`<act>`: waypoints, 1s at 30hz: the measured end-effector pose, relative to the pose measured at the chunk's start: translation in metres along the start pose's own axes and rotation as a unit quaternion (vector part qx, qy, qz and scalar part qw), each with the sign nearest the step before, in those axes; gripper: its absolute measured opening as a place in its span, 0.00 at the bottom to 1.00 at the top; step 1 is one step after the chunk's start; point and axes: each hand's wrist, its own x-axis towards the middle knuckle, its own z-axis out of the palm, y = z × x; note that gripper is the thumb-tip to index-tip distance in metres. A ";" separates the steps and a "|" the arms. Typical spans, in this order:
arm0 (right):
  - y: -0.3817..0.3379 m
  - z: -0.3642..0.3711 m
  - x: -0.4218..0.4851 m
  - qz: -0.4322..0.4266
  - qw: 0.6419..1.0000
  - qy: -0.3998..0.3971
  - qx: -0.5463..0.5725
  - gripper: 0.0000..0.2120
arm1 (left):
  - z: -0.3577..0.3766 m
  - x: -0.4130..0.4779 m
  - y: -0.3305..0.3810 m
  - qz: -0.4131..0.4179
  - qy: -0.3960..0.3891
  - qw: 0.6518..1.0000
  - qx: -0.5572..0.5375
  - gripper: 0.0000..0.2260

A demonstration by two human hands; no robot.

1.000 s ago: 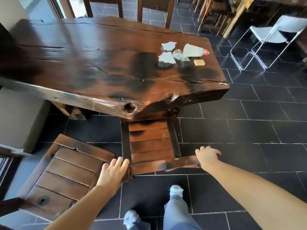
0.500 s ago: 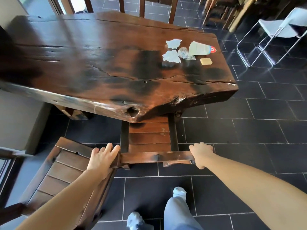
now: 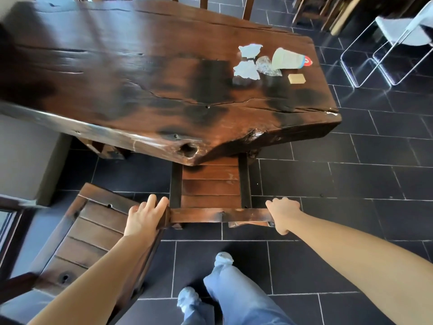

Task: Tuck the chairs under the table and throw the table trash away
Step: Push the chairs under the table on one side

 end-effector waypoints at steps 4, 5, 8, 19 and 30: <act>0.003 0.001 0.002 -0.017 1.000 0.003 0.006 0.33 | -0.006 -0.004 0.007 -0.029 -0.008 0.999 -0.043 0.31; 0.004 0.001 0.002 -0.026 1.000 0.008 0.005 0.32 | -0.008 -0.005 0.009 -0.034 -0.010 0.998 -0.052 0.30; 0.009 0.006 0.001 -0.084 0.995 0.055 0.021 0.28 | -0.012 -0.007 0.013 -0.050 -0.016 0.997 -0.060 0.29; 0.013 0.050 -0.002 -0.115 0.896 0.391 0.176 0.06 | -0.019 -0.012 0.030 -0.096 -0.055 0.987 -0.120 0.26; 0.023 0.058 0.006 -0.142 0.902 0.368 0.177 0.12 | -0.024 -0.011 0.036 -0.087 -0.069 0.987 -0.118 0.25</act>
